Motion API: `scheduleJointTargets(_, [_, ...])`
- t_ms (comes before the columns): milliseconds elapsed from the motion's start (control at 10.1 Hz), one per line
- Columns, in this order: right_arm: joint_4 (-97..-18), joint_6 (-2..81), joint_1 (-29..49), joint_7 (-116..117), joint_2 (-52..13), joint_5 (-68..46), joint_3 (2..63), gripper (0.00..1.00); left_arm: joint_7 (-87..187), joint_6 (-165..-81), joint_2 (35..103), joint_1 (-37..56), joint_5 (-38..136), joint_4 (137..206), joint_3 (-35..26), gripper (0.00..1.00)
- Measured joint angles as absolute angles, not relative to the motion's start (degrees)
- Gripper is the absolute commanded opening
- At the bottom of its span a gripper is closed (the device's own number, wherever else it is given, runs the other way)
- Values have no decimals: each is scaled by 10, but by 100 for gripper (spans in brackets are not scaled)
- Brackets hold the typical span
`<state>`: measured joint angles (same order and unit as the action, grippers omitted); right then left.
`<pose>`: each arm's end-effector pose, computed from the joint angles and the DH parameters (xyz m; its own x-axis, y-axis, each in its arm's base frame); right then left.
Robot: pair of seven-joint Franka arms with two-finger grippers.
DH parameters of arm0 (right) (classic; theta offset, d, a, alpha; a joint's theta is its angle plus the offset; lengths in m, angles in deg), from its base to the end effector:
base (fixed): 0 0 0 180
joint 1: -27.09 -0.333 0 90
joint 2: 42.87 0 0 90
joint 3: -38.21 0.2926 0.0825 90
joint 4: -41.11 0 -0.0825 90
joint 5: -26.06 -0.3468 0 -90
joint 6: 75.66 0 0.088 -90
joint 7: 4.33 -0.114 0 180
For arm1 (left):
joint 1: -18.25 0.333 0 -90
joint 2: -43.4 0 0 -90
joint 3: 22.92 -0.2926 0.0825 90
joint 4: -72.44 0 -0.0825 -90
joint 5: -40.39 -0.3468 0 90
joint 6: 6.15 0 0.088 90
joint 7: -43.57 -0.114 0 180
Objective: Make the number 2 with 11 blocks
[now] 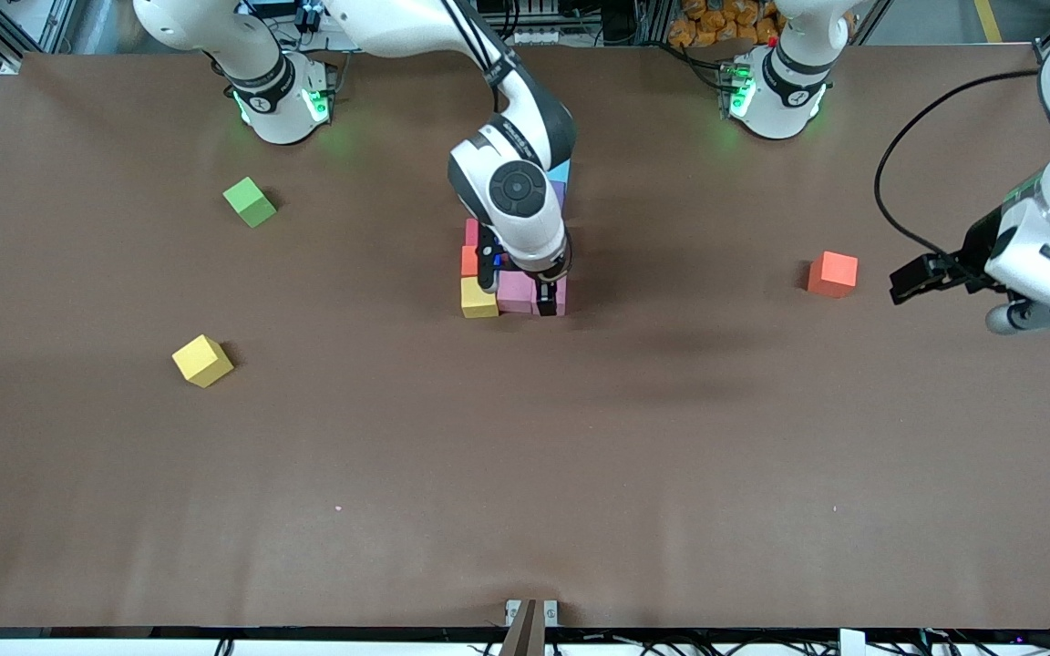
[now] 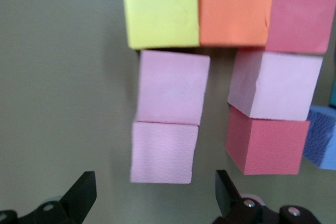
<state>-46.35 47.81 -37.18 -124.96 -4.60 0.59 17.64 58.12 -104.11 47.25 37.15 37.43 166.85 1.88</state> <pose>0.4389 0.4980 0.2803 0.0498 -0.9901 -0.1310 -0.9952 -0.0602 0.0768 0.5415 -0.0444 0.5400 0.9895 0.1441 0.0067 0.1442 -0.9893 -0.0220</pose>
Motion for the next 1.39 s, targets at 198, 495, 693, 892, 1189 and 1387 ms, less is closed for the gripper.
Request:
scheduleJointTargets(198, [-464,416,-370,-1146,-69,8,124,100,581,-1030,460,370,375,1652,28,100])
scheduleJointTargets(495, [-465,354,-357,-964,-83,6,31,100,581,-1027,459,368,375,1631,61,100])
scheduleJointTargets(693, [-465,319,-305,-820,-96,6,9,100,581,-1020,457,369,375,1624,58,100])
scheduleJointTargets(892, [-465,288,-235,-672,-112,6,2,100,563,-1014,443,350,382,1614,23,100])
scheduleJointTargets(1189, [-465,257,-147,-440,-126,7,-18,100,526,-993,434,217,383,1613,-132,100])
scheduleJointTargets(1387, [-462,225,-95,-325,-146,10,-10,100,495,-980,434,175,383,1613,-187,100])
